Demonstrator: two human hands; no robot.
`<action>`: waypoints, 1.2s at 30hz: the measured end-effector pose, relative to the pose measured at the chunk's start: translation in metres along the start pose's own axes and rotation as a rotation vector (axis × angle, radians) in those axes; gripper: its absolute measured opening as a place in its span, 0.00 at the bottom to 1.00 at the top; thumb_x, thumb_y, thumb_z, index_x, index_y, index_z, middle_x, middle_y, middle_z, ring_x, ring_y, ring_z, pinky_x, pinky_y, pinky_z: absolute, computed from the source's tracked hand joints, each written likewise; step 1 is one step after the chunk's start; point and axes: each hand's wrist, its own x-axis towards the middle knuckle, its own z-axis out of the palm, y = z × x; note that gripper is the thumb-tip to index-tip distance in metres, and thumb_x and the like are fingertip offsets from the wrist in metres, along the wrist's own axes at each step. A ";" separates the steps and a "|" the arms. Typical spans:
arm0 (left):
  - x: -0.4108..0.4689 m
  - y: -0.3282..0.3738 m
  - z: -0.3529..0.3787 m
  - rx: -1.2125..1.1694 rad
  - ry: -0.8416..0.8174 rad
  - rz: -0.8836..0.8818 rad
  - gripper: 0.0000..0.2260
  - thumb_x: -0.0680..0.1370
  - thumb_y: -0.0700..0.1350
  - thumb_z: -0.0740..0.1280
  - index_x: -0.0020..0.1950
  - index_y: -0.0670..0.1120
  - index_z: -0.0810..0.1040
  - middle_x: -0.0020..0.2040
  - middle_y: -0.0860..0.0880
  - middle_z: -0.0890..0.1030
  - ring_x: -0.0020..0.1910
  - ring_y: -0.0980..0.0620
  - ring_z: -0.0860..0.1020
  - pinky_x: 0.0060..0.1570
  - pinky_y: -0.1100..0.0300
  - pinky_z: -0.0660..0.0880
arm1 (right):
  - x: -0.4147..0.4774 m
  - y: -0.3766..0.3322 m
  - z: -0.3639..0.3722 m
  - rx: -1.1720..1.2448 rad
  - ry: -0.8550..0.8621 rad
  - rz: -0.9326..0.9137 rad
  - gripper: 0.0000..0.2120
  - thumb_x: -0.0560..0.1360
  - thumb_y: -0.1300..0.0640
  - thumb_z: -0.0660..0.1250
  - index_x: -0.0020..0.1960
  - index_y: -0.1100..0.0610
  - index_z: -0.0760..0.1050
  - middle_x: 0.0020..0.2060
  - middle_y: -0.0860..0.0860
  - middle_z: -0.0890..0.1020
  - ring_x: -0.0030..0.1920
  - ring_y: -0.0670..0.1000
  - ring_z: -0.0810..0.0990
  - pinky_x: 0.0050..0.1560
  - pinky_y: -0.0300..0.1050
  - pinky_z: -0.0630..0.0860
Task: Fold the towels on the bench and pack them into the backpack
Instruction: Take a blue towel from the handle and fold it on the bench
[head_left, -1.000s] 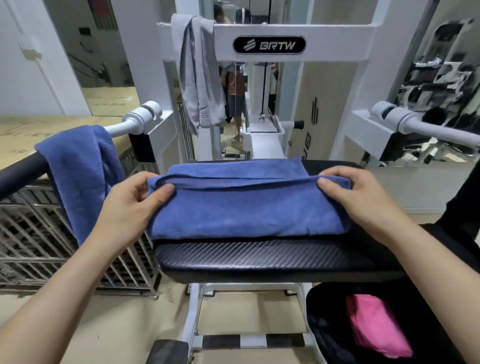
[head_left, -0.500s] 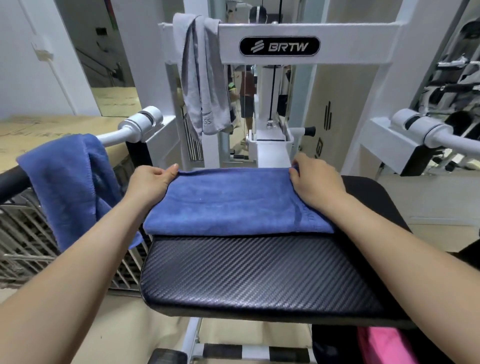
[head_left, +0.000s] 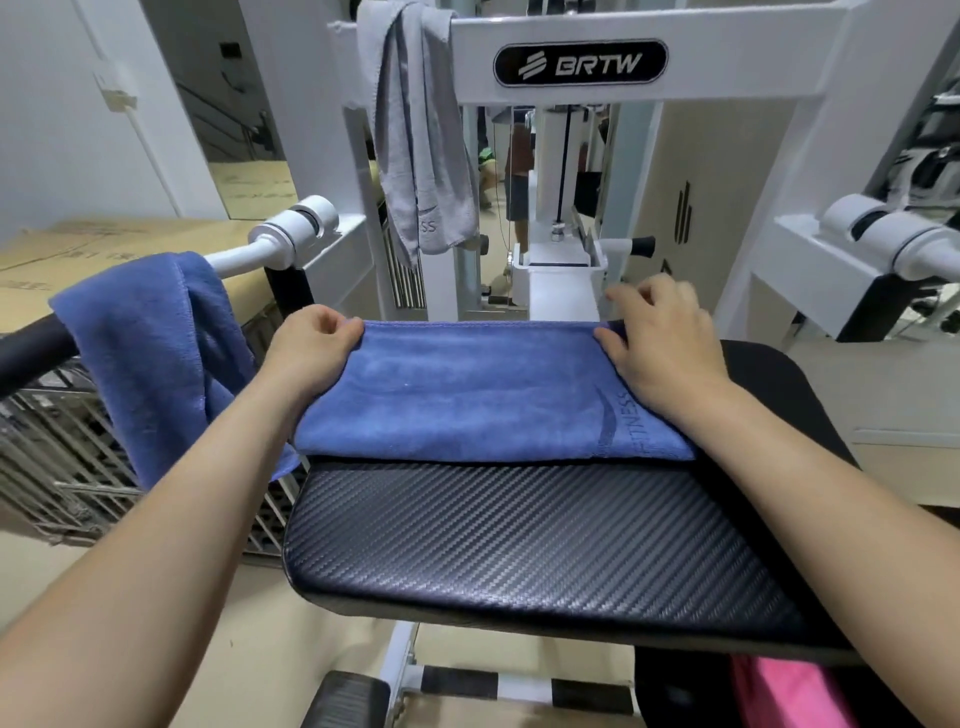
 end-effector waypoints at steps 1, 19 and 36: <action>0.000 -0.001 0.002 0.137 0.048 0.033 0.12 0.77 0.54 0.65 0.50 0.46 0.77 0.48 0.48 0.81 0.50 0.44 0.78 0.48 0.54 0.72 | -0.001 -0.008 -0.005 -0.095 0.037 -0.030 0.19 0.76 0.55 0.66 0.65 0.56 0.72 0.54 0.59 0.74 0.55 0.62 0.70 0.47 0.53 0.67; -0.140 0.004 -0.044 -0.883 -0.319 -0.215 0.09 0.74 0.35 0.65 0.48 0.46 0.83 0.37 0.45 0.79 0.34 0.51 0.75 0.33 0.63 0.70 | -0.123 -0.139 -0.035 0.161 -0.166 -0.439 0.40 0.67 0.36 0.67 0.75 0.47 0.60 0.76 0.51 0.63 0.74 0.51 0.63 0.68 0.64 0.57; -0.197 -0.043 -0.088 -0.399 -0.505 0.637 0.13 0.63 0.47 0.69 0.48 0.52 0.82 0.52 0.60 0.83 0.57 0.64 0.78 0.55 0.71 0.71 | -0.242 -0.139 -0.091 1.182 -0.249 0.051 0.11 0.76 0.58 0.64 0.54 0.50 0.83 0.48 0.50 0.86 0.52 0.48 0.83 0.53 0.42 0.77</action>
